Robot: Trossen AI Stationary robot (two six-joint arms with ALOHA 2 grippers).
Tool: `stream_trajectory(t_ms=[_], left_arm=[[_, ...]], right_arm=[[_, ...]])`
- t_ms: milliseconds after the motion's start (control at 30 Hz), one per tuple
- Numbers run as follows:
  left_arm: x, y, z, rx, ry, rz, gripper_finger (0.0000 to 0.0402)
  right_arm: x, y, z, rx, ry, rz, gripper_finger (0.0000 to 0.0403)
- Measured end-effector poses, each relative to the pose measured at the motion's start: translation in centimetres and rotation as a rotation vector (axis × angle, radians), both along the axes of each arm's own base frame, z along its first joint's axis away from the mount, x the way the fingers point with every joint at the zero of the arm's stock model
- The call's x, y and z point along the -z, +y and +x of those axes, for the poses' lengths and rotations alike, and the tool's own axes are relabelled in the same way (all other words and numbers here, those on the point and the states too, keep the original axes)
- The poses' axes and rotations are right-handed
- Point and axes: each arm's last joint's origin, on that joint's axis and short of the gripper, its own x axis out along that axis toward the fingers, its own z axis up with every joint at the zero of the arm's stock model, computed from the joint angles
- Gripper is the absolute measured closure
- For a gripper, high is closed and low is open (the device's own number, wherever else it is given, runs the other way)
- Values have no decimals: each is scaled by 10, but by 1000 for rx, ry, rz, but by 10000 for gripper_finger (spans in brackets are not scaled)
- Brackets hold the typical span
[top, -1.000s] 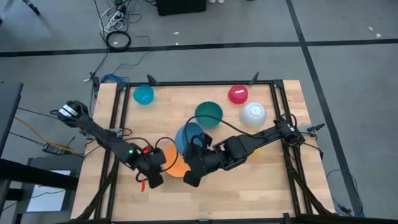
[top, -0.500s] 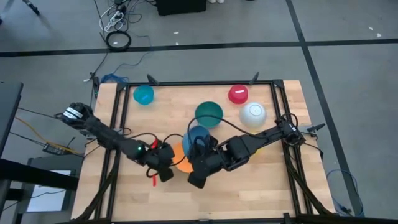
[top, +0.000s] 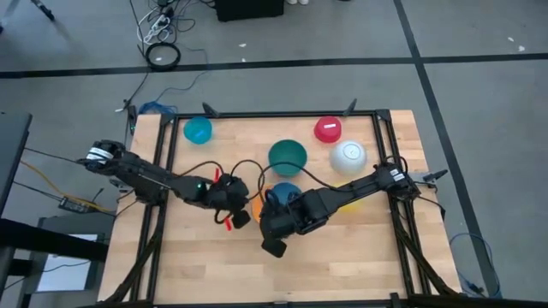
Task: Nest bowls inside each other
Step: Stack the bottom right blue bowl on top of the orange bowl, then stack the green bowl on top of the blue bowl
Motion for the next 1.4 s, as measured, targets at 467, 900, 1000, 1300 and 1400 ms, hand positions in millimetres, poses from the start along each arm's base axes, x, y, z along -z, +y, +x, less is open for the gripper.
stream_trajectory(t_ms=[467, 900, 1000, 1300, 1400], left_arm=[[-67, 20, -49, -57, -172, 37, 348], [-73, 20, -64, -38, -151, 48, 348], [-73, 23, -63, -44, -148, 71, 348], [-68, 38, -57, -79, -111, 113, 348], [-68, 37, -57, -77, -109, 111, 348]], right_arm=[[46, -41, 29, -22, -18, 64, 401], [49, -57, 34, -18, -17, 68, 222], [38, -68, 31, 17, -1, 1, 178], [22, -119, 21, 83, 127, -98, 174], [28, -137, 21, 92, 156, -91, 195]])
